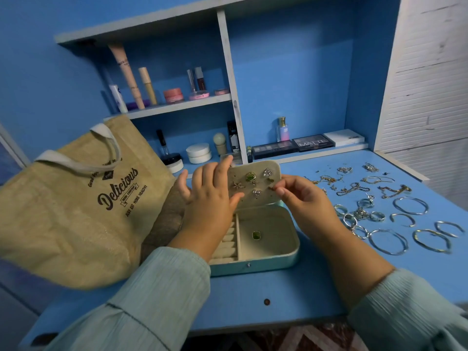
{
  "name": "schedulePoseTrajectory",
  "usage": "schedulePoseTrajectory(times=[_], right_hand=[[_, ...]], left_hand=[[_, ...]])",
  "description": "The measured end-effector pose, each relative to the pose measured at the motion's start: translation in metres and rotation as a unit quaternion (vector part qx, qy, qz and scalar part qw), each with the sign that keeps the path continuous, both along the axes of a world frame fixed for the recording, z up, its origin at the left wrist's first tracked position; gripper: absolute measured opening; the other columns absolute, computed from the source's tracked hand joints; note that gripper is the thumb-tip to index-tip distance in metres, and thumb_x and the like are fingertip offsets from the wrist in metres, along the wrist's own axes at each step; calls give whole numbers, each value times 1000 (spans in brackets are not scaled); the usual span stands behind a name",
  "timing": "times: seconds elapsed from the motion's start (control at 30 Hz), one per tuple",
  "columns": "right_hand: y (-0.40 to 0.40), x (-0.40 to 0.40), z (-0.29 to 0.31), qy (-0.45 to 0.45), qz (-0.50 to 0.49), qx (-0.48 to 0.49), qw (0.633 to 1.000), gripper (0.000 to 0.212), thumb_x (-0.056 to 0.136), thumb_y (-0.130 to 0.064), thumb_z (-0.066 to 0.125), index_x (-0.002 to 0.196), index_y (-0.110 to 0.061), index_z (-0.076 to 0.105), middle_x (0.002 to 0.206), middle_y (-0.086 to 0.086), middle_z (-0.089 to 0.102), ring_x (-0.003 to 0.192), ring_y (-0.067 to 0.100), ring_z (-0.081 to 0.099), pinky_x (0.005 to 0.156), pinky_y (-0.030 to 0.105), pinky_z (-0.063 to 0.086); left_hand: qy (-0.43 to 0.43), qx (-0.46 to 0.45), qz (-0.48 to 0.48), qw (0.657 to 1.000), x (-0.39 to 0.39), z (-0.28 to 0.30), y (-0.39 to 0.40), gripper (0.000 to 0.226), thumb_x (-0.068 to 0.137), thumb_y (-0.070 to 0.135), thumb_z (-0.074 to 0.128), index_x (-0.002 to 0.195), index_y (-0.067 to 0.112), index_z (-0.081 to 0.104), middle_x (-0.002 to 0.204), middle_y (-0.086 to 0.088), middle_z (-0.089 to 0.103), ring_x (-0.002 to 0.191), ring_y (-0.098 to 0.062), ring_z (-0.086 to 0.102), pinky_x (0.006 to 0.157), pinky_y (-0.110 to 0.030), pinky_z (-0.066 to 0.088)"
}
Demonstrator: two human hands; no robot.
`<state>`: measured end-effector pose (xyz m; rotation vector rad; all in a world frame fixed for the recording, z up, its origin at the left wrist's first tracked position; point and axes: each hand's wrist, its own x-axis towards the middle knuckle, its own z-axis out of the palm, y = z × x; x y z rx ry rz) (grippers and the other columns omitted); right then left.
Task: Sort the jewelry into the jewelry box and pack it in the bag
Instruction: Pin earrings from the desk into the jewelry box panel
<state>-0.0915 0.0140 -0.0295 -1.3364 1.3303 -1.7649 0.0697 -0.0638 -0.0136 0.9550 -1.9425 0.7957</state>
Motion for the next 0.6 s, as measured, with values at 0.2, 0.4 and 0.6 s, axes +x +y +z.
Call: schedulePoseTrajectory(times=[0.2, 0.4, 0.6], right_hand=[[7, -3, 5, -96, 65, -27, 993, 21, 93, 1, 43, 80, -13, 52, 86, 2, 56, 88, 18, 52, 87, 29, 48], [9, -5, 8, -112, 53, -15, 992, 25, 95, -1, 39, 77, -14, 50, 84, -7, 63, 78, 5, 58, 72, 25, 46], [9, -6, 9, -128, 41, -3, 991, 24, 95, -2, 41, 78, -14, 53, 78, -9, 67, 79, 9, 57, 68, 24, 43]], left_hand=[[-2, 0, -20, 1000, 5, -5, 7, 69, 61, 42, 80, 114, 19, 43, 99, -6, 58, 93, -19, 38, 89, -40, 23], [6, -26, -18, 999, 6, -8, 13, 64, 57, 36, 84, 104, 20, 45, 92, -5, 59, 89, -18, 38, 85, -38, 24], [-5, -34, -6, 999, 9, -7, 20, 56, 58, 34, 83, 96, 22, 44, 95, -1, 51, 88, -19, 38, 84, -38, 25]])
